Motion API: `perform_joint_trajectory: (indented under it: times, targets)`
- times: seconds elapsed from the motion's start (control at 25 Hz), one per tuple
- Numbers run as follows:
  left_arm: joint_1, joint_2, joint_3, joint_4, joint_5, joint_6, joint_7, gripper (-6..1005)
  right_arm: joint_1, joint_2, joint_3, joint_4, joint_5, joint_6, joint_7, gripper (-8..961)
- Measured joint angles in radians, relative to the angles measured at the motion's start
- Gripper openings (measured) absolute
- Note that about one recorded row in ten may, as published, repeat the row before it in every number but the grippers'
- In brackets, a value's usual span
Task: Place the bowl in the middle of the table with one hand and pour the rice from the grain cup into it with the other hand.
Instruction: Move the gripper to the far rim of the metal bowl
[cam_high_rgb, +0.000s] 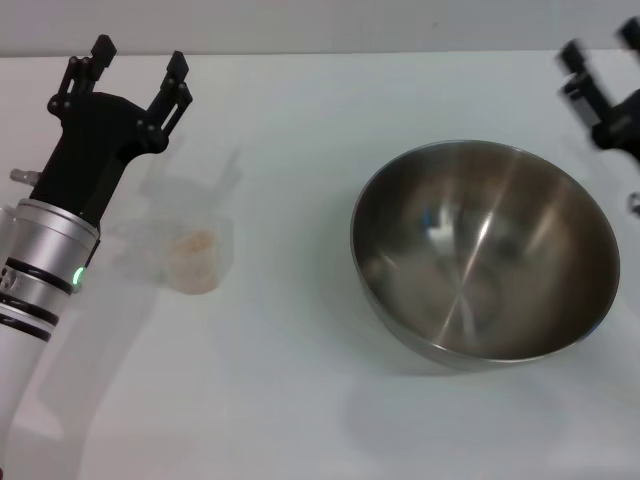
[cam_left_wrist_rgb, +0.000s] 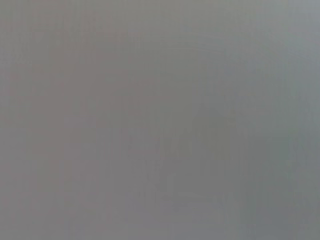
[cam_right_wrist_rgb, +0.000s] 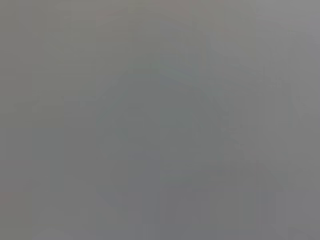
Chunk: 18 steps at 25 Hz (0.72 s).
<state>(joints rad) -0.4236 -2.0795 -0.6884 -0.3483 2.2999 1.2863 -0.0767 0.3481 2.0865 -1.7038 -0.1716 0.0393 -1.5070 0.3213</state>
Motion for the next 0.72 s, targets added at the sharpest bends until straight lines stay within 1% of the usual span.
perform_joint_trajectory:
  times: [0.04, 0.08, 0.12, 0.2, 0.28, 0.32, 0.4, 0.48, 0.72]
  targets:
    - [0.004, 0.0, -0.011, 0.0, -0.005, 0.001, 0.011, 804, -0.002, 0.002, 0.048, 0.003, 0.009, 0.003, -0.001, 692]
    - [0.019, 0.001, -0.045, 0.0, -0.016, 0.001, 0.03, 803, -0.005, 0.004, 0.124, 0.013, 0.045, 0.007, -0.001, 692]
    - [0.019, 0.001, -0.045, 0.0, -0.016, 0.001, 0.03, 803, -0.005, 0.004, 0.124, 0.013, 0.045, 0.007, -0.001, 691]
    - [0.037, 0.002, -0.103, 0.005, -0.02, 0.002, 0.038, 802, -0.007, 0.005, 0.192, 0.036, 0.131, 0.008, -0.001, 691]
    - [0.065, 0.007, -0.177, 0.012, -0.02, 0.006, 0.041, 801, -0.006, 0.004, 0.255, 0.073, 0.274, 0.011, 0.0, 690]
    - [0.065, 0.007, -0.177, 0.012, -0.02, 0.006, 0.041, 801, -0.006, 0.004, 0.255, 0.073, 0.274, 0.011, 0.0, 690]
    - [0.086, 0.008, -0.214, 0.012, -0.021, 0.013, 0.04, 800, -0.004, -0.002, 0.273, 0.092, 0.329, 0.012, 0.001, 689]
    - [0.101, 0.009, -0.234, 0.013, -0.019, 0.019, 0.039, 800, -0.006, -0.005, 0.276, 0.102, 0.341, 0.015, -0.002, 689]
    - [0.104, 0.009, -0.233, 0.014, -0.015, 0.019, 0.04, 797, -0.003, -0.006, 0.269, 0.108, 0.34, 0.047, -0.004, 687]
